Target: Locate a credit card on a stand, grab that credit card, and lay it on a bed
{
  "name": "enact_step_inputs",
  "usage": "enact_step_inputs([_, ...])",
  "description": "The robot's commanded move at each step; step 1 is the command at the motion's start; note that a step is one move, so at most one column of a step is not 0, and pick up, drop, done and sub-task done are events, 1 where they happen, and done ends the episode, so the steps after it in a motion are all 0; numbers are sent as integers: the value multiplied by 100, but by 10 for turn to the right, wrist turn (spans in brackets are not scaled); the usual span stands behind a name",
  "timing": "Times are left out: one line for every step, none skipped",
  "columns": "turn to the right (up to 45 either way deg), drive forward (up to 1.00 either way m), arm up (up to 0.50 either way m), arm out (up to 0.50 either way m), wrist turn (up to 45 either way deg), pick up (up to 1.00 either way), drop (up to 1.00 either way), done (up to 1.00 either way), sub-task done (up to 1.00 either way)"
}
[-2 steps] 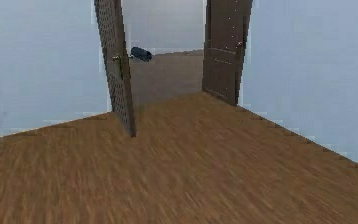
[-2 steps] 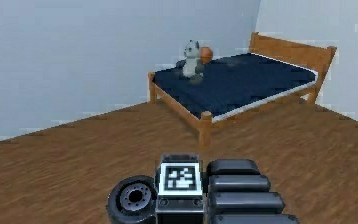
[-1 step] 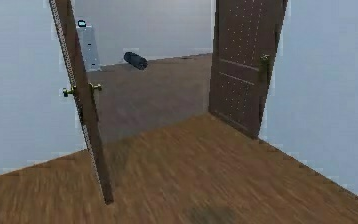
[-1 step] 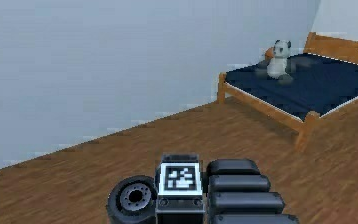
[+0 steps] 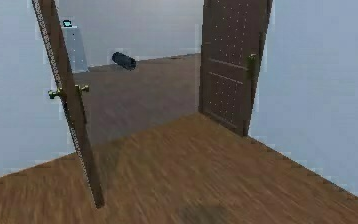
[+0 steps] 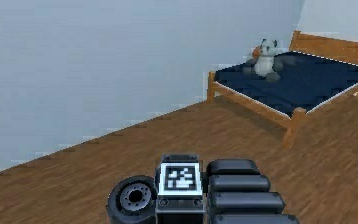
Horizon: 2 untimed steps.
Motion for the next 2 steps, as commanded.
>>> enact_step_inputs([0, 100, 0, 0, 0, 0, 0, 0, 0])
enact_step_inputs([0, 30, 0, 0, 0, 0, 0, 0, 0])
